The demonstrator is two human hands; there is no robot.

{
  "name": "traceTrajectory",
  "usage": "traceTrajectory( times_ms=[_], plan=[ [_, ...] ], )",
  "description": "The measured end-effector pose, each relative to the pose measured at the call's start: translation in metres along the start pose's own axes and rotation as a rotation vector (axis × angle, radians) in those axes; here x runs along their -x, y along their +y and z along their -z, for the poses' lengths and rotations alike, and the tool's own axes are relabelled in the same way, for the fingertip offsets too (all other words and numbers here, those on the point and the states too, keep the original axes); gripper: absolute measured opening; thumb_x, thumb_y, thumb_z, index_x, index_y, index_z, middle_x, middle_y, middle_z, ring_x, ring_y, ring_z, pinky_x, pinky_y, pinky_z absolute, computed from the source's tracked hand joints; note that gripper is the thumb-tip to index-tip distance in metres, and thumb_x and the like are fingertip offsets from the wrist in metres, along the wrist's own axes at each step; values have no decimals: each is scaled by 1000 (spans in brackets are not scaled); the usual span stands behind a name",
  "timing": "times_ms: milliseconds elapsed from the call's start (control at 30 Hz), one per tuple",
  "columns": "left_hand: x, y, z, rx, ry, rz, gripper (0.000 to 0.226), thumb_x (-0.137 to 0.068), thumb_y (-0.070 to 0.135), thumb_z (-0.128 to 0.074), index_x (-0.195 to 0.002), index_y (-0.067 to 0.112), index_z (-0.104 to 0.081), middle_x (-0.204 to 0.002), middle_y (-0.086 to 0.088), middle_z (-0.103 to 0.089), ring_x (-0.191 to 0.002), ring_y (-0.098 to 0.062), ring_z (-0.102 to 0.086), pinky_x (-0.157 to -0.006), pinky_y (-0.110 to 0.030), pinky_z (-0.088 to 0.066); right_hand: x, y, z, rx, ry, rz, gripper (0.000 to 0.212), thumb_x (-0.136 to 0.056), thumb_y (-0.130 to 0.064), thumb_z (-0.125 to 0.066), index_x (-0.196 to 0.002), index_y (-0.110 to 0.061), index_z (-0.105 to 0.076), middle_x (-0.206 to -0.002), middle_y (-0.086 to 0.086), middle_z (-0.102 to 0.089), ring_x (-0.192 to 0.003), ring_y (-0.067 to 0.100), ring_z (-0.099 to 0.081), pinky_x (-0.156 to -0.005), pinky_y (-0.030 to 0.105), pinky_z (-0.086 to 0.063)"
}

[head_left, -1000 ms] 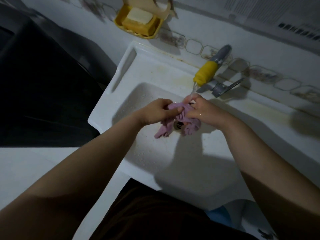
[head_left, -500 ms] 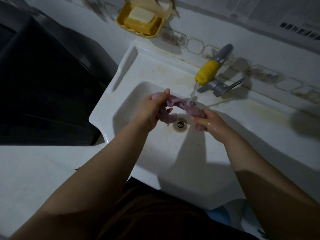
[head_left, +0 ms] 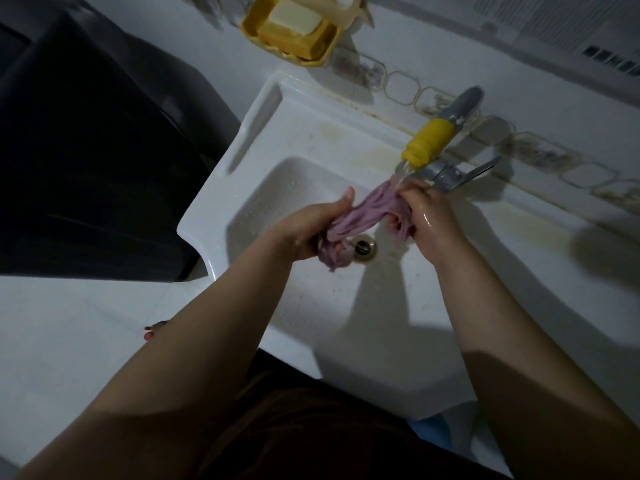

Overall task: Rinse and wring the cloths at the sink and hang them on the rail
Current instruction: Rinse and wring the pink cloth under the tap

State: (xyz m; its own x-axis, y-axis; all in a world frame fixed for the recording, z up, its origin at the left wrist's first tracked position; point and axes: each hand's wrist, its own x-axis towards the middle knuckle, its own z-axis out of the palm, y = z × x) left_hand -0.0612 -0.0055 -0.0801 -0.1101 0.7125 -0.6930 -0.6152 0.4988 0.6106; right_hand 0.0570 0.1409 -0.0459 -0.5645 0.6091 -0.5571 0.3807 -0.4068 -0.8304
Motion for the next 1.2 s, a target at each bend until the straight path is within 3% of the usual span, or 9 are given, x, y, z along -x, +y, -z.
traceTrajectory(
  times_ms=[133, 300, 467, 567, 733, 833, 933, 1100, 1200],
  plan=[
    [7, 2, 5, -235, -117, 3, 40, -84, 35, -70, -97, -3, -63, -96, -30, -61, -79, -33, -58, -68, -40, -50, -3, -4, 4, 394, -23, 89, 26, -95, -31, -55, -78, -12, -62, -57, 7, -54, -35, 7, -47, -38, 16, -39],
    [8, 0, 8, 83, -183, -172, 35, -89, 15, -60, -111, -12, -56, -105, -29, -58, -93, -37, -57, -86, -42, -50, -9, 9, 14, 421, -15, 32, 29, -88, -32, -64, -66, -15, -57, -40, -5, -47, -29, 6, -36, -33, 12, -24],
    [-5, 0, -9, 310, 137, -244, 23, -101, 15, -42, -102, 3, -61, -94, -17, -67, -84, -26, -66, -81, -36, -56, -11, 23, 12, 393, 38, -14, 43, -88, -36, -65, -74, 4, -64, -62, 21, -64, -53, 22, -58, -51, 29, -44],
    [-22, -2, -33, 327, 333, -116, 34, -100, 38, -43, -95, 9, -58, -86, -15, -62, -72, -26, -60, -66, -34, -53, -2, 22, -14, 346, 262, 163, 41, -91, -36, -60, -62, -7, -55, -56, 6, -55, -53, 13, -50, -54, 27, -38],
    [-38, -1, -67, 275, 508, -37, 51, -97, 51, -43, -92, 4, -62, -72, -13, -61, -58, -24, -60, -48, -28, -48, 1, 23, -49, 518, 237, 217, 49, -89, -50, -55, -55, -16, -51, -64, 11, -65, -68, 28, -64, -63, 34, -51],
    [-38, -2, -76, 245, 519, 23, 61, -88, 60, -49, -77, 2, -63, -61, -19, -60, -47, -28, -57, -52, -36, -51, -20, 16, -41, 504, 331, 164, 41, -91, -41, -54, -63, -12, -55, -74, 19, -66, -77, 34, -64, -71, 41, -52],
    [-40, 4, -61, 287, 527, -66, 42, -96, 42, -43, -91, 5, -61, -76, -13, -60, -61, -26, -58, -64, -37, -55, -6, 23, -57, 497, 220, 215, 37, -93, -38, -52, -73, -10, -63, -79, 19, -67, -76, 29, -64, -71, 38, -50],
    [-41, -1, -72, 255, 460, 43, 50, -87, 48, -48, -54, 10, -49, -51, -15, -44, -34, -23, -42, -43, -27, -40, -23, 16, -45, 493, 350, 167, 36, -95, -26, -51, -62, -11, -51, -66, 15, -56, -75, 36, -61, -62, 35, -39],
    [-44, 9, -61, 90, 575, -60, 29, -94, 37, -48, -84, 13, -61, -79, -9, -63, -68, -27, -64, -57, -29, -56, -9, 17, -58, 436, 301, 218, 35, -93, -29, -51, -65, -10, -59, -71, 17, -60, -74, 31, -61, -66, 38, -45]
  ],
)
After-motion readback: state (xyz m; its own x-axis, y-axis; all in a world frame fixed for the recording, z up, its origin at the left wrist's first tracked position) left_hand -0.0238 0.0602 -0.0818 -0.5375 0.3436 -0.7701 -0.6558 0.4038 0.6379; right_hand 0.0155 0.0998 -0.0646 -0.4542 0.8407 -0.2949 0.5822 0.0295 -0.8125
